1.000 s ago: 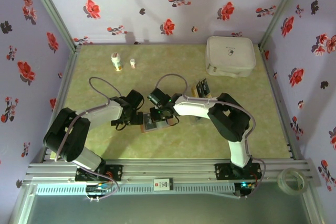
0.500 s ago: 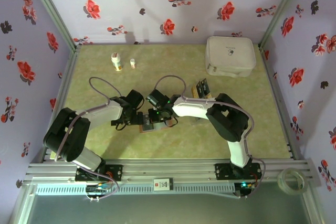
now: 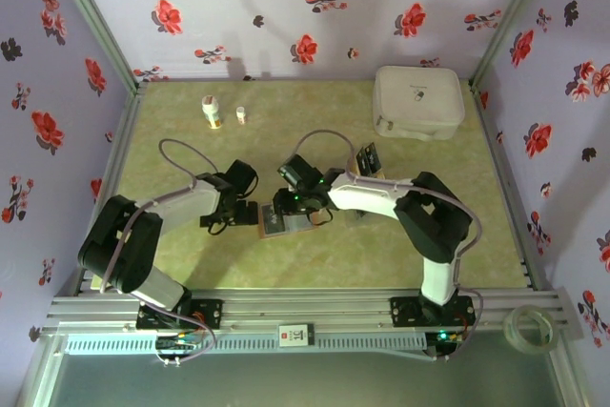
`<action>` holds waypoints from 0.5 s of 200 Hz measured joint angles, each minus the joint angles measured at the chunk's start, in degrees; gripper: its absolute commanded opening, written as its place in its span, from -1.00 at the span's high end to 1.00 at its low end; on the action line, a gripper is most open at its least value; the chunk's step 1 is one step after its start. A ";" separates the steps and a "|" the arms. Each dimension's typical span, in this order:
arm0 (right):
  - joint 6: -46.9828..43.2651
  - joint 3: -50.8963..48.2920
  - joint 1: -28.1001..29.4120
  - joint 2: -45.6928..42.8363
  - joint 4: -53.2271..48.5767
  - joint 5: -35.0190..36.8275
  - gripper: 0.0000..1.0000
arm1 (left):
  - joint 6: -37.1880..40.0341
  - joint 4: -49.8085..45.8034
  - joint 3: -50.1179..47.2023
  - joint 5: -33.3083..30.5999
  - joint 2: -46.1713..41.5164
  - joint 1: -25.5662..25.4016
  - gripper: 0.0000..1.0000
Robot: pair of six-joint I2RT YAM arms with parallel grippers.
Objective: Put the credit cards into the card holder
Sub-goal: Insert the credit card into the card slot.
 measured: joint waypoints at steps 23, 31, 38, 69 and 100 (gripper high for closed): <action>-0.22 -1.70 -1.05 -3.26 0.13 0.66 0.04 | 0.04 1.05 0.07 -0.09 -1.01 1.44 -0.99; -0.17 -2.67 -1.42 -4.22 0.31 0.87 0.02 | 0.07 1.11 0.07 -0.09 -1.86 1.73 -0.99; -0.17 -3.52 -1.75 -4.81 0.42 1.05 0.00 | 0.11 1.18 0.07 -0.04 -2.56 1.84 -0.99; 0.04 -7.39 -2.69 -5.60 0.46 1.27 -0.03 | 0.26 1.84 0.07 1.14 -6.32 1.84 -0.99; 0.57 -9.88 -2.78 -5.60 0.85 1.40 -0.04 | 0.22 2.56 0.04 4.00 -8.15 1.70 -0.99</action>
